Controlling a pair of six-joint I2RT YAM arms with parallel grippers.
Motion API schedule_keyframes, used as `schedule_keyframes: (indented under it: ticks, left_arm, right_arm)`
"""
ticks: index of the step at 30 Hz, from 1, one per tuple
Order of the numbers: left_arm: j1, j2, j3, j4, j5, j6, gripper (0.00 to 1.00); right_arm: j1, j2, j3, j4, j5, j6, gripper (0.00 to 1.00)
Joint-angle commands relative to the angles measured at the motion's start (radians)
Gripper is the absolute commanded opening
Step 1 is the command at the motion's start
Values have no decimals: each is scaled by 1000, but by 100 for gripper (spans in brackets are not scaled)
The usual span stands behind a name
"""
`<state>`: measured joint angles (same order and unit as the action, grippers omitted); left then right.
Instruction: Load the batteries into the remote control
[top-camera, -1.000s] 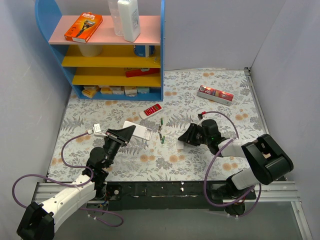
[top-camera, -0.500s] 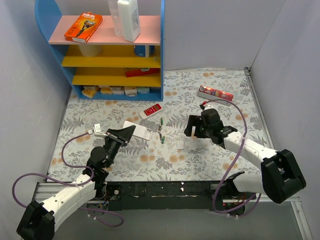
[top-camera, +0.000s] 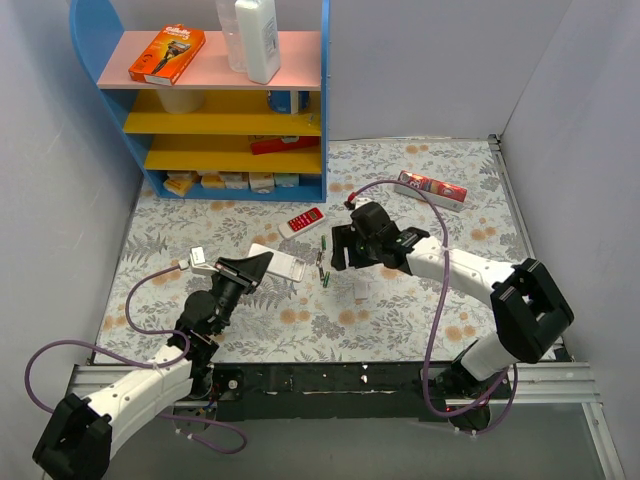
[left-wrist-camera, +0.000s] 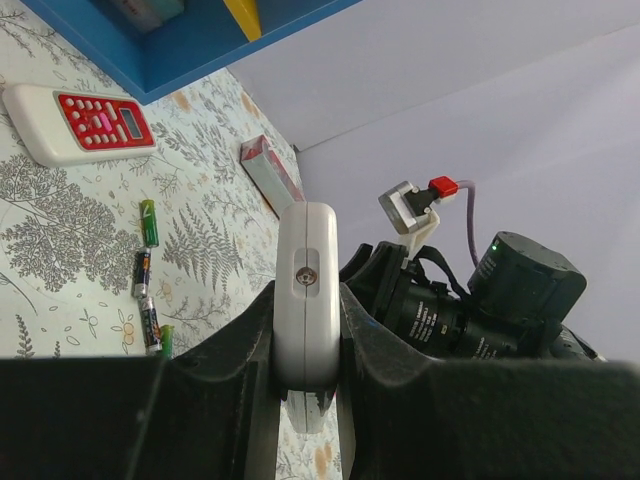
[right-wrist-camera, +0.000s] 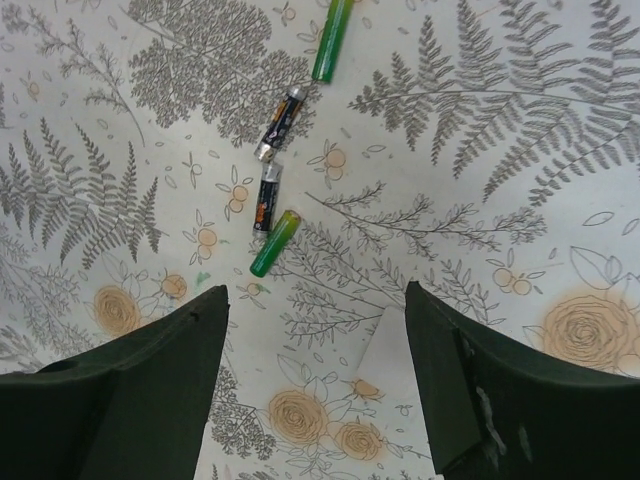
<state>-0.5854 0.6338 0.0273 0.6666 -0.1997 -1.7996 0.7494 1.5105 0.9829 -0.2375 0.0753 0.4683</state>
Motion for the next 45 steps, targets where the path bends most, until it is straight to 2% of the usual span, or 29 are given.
schedule_keyframes:
  ticks: [1, 2, 4, 7, 13, 16, 24, 32, 38, 45]
  left_arm:
    - [2, 17, -240, 51, -4, -12, 0]
    - [2, 20, -240, 57, -1, -12, 0]
    - [2, 29, -242, 71, 2, -15, 0]
    - [2, 36, -242, 76, 3, -18, 0]
    - [1, 46, -241, 79, -1, -20, 0]
    - [1, 46, -242, 74, -3, -20, 0]
    - [2, 43, -242, 68, -7, -20, 0]
    - [1, 46, -240, 68, -9, -18, 0]
    - [2, 47, -240, 67, -9, -18, 0]
    - [1, 61, -240, 76, -6, -26, 0]
  right_arm:
    - [24, -18, -2, 76, -99, -14, 77]
    - [24, -30, -24, 166, -179, -4, 77]
    - [24, -73, -97, 248, -236, 18, 77]
    - [25, -111, -144, 322, -230, 56, 75]
    - [42, -61, -107, 193, -97, 95, 66]
    - [71, -21, -66, 158, -26, 78, 66]
    - [80, 88, 10, 159, 99, 47, 59]
    - [80, 226, 167, 135, 190, -2, 49]
    - [80, 307, 252, 66, 176, -13, 44]
    - [94, 303, 214, 40, 70, 1, 40]
